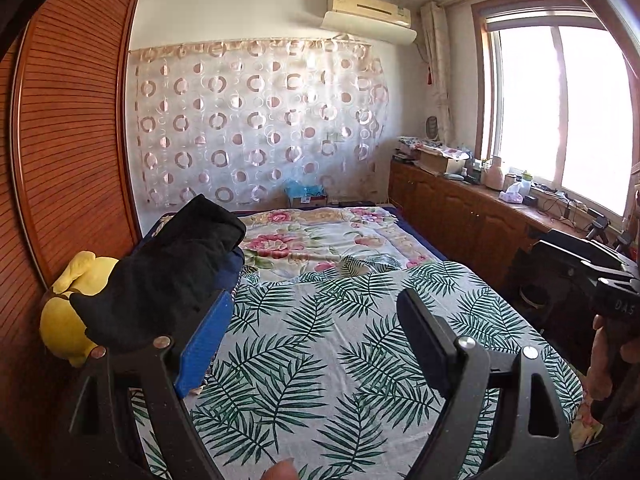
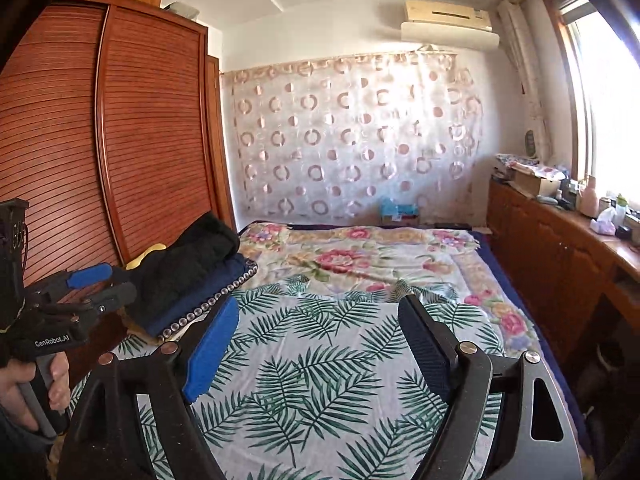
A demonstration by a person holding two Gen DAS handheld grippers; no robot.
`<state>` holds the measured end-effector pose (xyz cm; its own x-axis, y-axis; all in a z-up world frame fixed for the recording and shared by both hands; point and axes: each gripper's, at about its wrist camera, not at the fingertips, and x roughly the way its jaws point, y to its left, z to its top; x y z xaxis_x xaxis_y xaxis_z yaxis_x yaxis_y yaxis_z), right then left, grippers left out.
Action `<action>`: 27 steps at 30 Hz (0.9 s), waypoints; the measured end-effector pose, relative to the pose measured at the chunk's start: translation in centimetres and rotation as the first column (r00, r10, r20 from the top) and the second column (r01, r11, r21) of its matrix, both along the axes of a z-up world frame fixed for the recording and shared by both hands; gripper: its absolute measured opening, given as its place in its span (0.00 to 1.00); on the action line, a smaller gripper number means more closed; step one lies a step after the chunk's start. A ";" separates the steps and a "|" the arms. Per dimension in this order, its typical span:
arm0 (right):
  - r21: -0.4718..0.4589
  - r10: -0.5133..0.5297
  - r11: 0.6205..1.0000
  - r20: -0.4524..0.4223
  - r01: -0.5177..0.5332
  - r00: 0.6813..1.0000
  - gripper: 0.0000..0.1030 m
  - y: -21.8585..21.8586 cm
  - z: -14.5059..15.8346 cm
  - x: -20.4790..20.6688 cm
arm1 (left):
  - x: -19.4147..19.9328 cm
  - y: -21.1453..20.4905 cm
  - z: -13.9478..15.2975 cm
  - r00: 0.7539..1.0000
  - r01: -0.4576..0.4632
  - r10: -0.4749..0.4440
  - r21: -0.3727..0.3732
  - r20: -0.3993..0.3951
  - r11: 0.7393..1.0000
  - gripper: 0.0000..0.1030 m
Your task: Fold small clothes
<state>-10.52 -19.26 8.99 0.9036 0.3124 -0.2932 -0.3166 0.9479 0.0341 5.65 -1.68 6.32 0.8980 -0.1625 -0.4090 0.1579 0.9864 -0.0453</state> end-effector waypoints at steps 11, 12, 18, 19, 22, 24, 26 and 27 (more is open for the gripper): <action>0.025 -0.036 0.999 -0.020 0.037 0.999 0.81 1.5 -1.9 0.3 | -0.5 -0.7 -0.1 1.000 -0.027 0.027 0.006 0.016 1.000 0.82; 0.026 -0.038 0.999 -0.020 0.039 0.999 0.81 1.4 -1.9 0.1 | -0.4 -0.7 -0.1 1.000 -0.026 0.026 0.005 0.012 1.000 0.82; 0.021 -0.044 0.999 -0.020 0.044 0.999 0.81 0.8 -1.9 -0.5 | -0.3 -0.8 -0.2 1.000 -0.030 0.030 0.007 0.000 1.000 0.82; 0.020 -0.044 0.999 -0.018 0.044 0.999 0.81 0.7 -1.9 -0.6 | -0.3 -0.8 -0.3 0.999 -0.032 0.032 0.008 -0.001 0.999 0.82; 0.016 -0.046 0.999 -0.017 0.046 0.999 0.81 0.6 -1.8 -0.7 | -0.3 -0.8 -0.3 0.999 -0.032 0.032 0.006 -0.002 0.999 0.82; 0.016 -0.044 0.999 -0.017 0.044 0.999 0.81 0.3 -1.7 -0.8 | -0.3 -0.8 -0.3 0.999 -0.032 0.032 0.008 -0.003 0.999 0.82; 0.016 -0.044 0.999 -0.016 0.044 0.999 0.81 0.3 -1.7 -0.8 | -0.3 -0.8 -0.2 0.999 -0.036 0.036 0.009 -0.005 0.999 0.82; 0.016 -0.043 0.999 -0.017 0.043 0.999 0.81 0.3 -1.7 -0.8 | -0.4 -0.7 -0.2 0.999 -0.036 0.036 0.005 -0.004 0.999 0.82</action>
